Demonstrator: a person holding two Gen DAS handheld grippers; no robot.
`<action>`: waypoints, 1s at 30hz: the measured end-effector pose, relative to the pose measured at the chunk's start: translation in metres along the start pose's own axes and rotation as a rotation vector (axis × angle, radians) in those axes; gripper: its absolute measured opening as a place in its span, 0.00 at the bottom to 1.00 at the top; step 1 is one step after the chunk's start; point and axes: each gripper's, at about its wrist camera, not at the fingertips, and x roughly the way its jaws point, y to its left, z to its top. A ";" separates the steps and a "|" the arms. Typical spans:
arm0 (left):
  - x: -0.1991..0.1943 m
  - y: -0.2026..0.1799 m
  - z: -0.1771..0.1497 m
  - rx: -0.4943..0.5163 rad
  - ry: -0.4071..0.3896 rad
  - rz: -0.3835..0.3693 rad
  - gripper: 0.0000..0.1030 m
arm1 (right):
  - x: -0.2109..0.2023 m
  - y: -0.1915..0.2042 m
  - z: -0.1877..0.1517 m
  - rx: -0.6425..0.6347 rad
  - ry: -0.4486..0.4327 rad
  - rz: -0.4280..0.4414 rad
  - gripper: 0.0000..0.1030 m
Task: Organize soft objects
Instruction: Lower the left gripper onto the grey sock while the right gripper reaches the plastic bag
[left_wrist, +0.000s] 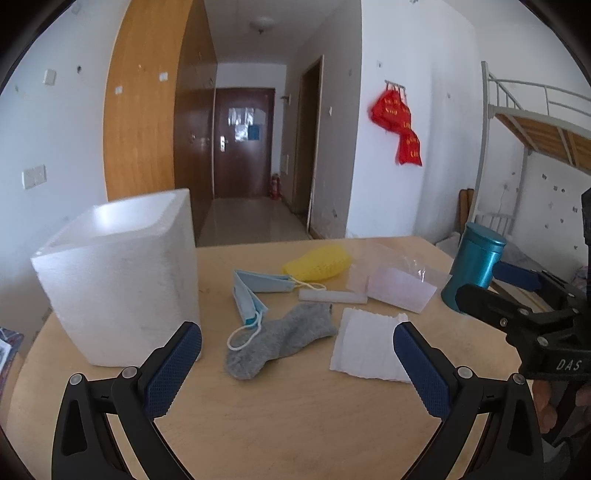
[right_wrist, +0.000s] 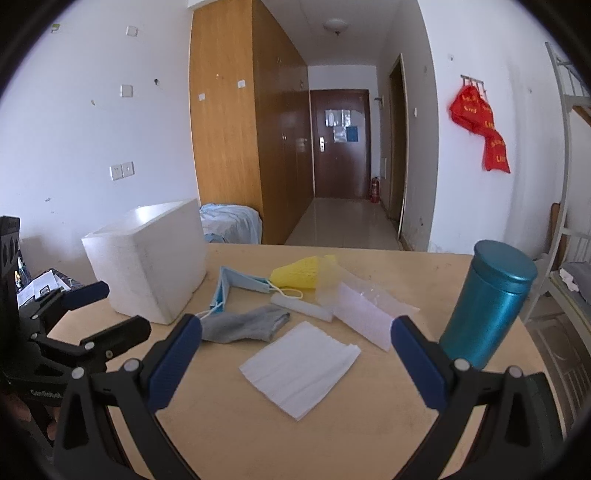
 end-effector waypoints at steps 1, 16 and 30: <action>0.004 0.001 0.001 -0.001 0.014 -0.002 1.00 | 0.003 -0.001 0.001 -0.002 0.005 -0.002 1.00; 0.054 0.010 0.019 -0.027 0.185 -0.026 1.00 | 0.040 -0.016 0.022 -0.030 0.100 0.016 1.00; 0.106 0.018 0.018 -0.025 0.308 -0.036 1.00 | 0.083 -0.036 0.031 -0.036 0.188 -0.005 1.00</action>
